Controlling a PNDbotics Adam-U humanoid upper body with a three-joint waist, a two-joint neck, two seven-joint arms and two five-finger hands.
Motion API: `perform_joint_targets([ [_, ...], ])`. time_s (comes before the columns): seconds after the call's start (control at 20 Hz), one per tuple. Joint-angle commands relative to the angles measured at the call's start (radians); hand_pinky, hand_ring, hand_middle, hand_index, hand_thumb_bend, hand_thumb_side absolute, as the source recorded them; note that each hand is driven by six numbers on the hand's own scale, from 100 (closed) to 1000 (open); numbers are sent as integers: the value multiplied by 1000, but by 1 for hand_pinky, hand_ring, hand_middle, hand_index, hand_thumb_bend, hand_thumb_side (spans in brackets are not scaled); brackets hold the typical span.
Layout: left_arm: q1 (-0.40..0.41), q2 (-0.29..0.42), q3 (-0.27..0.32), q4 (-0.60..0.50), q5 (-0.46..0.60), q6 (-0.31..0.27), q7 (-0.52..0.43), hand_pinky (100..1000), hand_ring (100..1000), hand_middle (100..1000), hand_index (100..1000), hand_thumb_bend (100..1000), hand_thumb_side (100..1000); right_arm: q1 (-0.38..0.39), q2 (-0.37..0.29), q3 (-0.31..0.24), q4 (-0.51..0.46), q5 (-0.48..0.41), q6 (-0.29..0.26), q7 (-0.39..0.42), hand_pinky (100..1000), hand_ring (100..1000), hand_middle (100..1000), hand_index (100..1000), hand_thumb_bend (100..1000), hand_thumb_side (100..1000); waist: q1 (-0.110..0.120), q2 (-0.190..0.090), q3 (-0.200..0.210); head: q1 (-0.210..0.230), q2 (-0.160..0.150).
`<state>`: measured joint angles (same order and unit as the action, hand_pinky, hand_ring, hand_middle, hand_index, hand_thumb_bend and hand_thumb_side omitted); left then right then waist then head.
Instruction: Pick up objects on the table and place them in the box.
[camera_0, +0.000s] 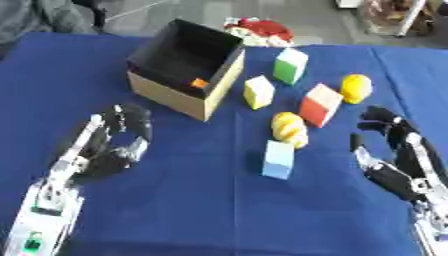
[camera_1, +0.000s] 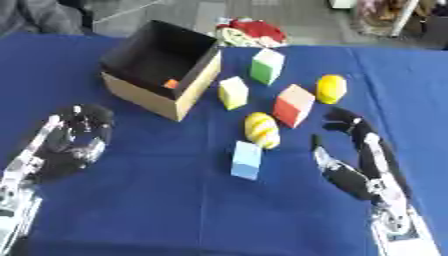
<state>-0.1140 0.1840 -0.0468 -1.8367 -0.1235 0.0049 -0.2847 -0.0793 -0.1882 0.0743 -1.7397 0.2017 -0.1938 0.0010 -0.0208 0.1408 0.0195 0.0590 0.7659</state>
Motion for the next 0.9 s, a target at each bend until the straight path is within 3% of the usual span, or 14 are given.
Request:
perform_joint_targets([
  [0.05, -6, -1, 4, -16, -3, 0, 1, 734, 707, 673, 698, 172, 220, -9, -7, -2, -16, 9, -1, 6, 946, 756, 752, 859, 277, 198, 5, -24, 0, 0, 4],
  [0.45, -3, 1, 0, -14, -3, 2, -2, 734, 707, 673, 699, 164, 227, -50, -56, -6, -3, 35, 2, 36, 952, 772, 770, 874, 298, 197, 3, -27, 5, -7, 4],
  [0.9, 3, 5, -4, -11, -4, 3, -9, 735, 707, 673, 701, 157, 229, -239, -248, 3, 107, 112, 8, 135, 966, 812, 809, 908, 386, 172, -3, -40, 21, -17, 4],
])
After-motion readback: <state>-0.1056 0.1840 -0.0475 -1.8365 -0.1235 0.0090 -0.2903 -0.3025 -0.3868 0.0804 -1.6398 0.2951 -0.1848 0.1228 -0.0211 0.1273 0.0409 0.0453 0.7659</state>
